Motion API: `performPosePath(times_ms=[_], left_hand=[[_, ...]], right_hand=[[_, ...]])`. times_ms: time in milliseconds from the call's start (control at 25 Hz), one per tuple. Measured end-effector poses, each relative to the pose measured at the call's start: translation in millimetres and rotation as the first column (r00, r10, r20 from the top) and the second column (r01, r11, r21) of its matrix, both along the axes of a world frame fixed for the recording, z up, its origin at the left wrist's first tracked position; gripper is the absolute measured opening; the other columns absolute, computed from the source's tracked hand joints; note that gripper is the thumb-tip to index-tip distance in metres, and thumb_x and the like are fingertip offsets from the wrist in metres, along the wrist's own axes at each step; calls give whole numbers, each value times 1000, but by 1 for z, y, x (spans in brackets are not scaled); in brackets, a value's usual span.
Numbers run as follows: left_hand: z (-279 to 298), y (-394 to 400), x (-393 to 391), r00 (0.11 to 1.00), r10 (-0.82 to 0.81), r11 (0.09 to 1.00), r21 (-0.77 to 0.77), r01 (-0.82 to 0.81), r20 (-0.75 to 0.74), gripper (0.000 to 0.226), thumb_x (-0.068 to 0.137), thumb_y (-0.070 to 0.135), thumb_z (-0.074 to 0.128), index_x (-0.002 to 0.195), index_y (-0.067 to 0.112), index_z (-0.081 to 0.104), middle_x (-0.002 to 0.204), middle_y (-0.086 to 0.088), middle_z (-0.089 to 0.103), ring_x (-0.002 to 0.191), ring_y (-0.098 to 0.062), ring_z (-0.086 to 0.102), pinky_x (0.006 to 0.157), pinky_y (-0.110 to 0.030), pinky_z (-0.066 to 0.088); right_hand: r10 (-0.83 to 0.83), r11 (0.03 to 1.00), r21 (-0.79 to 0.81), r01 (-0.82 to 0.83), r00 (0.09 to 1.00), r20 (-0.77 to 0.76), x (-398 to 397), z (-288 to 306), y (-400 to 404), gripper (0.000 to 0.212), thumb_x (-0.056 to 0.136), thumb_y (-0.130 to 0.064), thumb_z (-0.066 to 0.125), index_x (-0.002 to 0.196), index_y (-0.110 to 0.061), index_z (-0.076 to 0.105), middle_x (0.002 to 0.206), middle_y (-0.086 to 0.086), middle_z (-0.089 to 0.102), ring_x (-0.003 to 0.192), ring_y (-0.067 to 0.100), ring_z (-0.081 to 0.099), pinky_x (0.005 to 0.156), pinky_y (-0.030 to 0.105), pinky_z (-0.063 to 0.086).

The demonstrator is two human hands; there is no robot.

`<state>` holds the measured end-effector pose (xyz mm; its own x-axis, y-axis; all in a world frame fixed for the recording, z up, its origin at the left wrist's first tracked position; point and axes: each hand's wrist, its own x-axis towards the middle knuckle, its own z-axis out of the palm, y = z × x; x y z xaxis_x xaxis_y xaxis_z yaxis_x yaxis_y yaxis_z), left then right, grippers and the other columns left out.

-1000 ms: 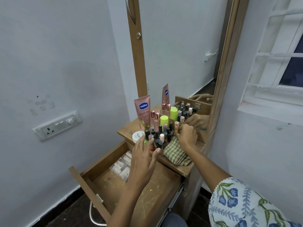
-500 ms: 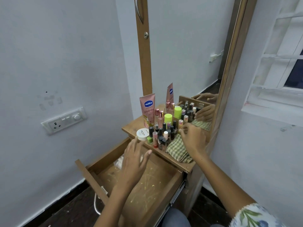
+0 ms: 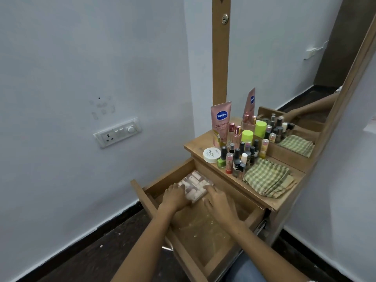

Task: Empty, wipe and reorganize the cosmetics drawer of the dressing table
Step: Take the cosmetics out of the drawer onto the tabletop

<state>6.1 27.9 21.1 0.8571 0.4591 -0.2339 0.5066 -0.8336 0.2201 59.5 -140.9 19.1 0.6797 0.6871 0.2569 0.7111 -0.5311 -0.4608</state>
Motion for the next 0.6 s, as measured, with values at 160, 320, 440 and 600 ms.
performPosePath(times_ms=[160,320,440,600], left_hand=[[-15,9,15,1000,14,998,53,-14,-4,75,74,55,68,133,16,41,134,-12,43,118,-28,44,97,-38,43],[-27,9,21,999,21,998,66,-24,45,80,73,57,69,135,16,39,130,-13,42,114,-28,44,95,-37,45],[-26,10,22,995,50,997,46,-54,89,86,65,60,73,132,16,40,125,-11,47,109,-24,48,91,-35,46],[-10,3,12,983,100,993,45,-108,151,83,55,71,72,112,15,51,110,-8,50,93,-17,48,78,-27,46]], right_hand=[[2,991,-132,-6,1000,-31,-6,-14,6,36,97,-29,48,131,-21,43,129,2,53,106,15,59,81,24,46],[-21,995,-97,18,1000,-22,-11,-22,8,35,98,-31,47,131,-21,44,128,1,54,105,13,59,79,20,45],[-34,998,-58,32,999,-25,-9,-24,7,35,97,-29,49,131,-21,46,126,1,55,104,11,59,76,16,41],[-59,998,26,61,997,-59,-6,-23,6,34,96,-24,51,129,-18,49,127,2,56,110,13,58,82,19,46]])
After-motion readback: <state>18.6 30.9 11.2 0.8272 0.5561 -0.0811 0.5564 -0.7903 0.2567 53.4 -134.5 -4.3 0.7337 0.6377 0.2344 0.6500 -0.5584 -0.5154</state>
